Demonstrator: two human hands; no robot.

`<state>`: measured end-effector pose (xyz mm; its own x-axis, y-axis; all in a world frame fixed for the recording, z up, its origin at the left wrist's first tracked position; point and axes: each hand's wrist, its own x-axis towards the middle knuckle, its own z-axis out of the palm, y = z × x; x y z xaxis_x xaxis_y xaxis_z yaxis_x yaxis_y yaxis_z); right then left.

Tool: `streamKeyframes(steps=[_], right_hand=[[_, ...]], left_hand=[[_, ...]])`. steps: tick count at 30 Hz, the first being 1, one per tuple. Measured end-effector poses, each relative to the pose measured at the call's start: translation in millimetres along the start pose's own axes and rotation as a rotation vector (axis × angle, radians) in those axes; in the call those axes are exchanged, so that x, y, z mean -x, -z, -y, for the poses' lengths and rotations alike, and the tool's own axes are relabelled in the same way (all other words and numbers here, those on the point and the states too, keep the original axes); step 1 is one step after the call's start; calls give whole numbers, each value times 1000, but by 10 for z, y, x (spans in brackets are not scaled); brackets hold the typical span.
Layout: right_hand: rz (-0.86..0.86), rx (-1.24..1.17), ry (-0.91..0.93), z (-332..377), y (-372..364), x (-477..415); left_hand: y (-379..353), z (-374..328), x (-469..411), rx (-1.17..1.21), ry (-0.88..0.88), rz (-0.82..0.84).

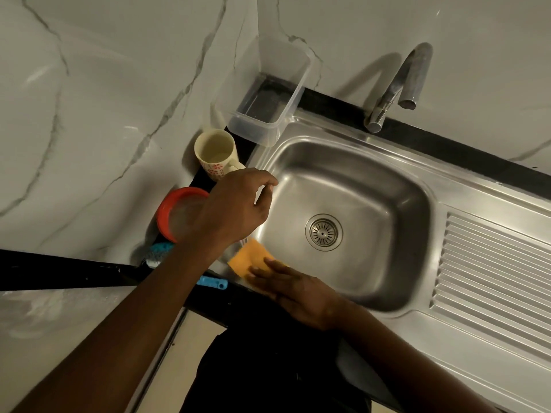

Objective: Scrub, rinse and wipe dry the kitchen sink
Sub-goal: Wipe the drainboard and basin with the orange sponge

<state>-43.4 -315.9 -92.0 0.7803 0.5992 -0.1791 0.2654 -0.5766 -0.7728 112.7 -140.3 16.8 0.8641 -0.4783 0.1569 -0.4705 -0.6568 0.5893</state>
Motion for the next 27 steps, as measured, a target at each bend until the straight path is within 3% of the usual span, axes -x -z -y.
streamKeyframes(steps=[3, 7, 13, 18, 21, 27], right_hand=[[51, -69, -127, -97, 158, 542], [87, -61, -541, -275, 535, 1105], [54, -78, -827, -579, 969, 957], [283, -318, -891, -481, 653, 659], [347, -328, -864, -398, 449, 430], [152, -678, -953, -84, 258, -372]], left_hand=[[-7, 19, 4, 5, -3, 20], [-71, 17, 22, 36, -15, 48], [-244, -44, 48, 77, -40, 104], [-301, -24, 72, 100, -51, 142], [-332, 25, 106, 107, -34, 160], [-372, 100, 160, 127, -6, 201]])
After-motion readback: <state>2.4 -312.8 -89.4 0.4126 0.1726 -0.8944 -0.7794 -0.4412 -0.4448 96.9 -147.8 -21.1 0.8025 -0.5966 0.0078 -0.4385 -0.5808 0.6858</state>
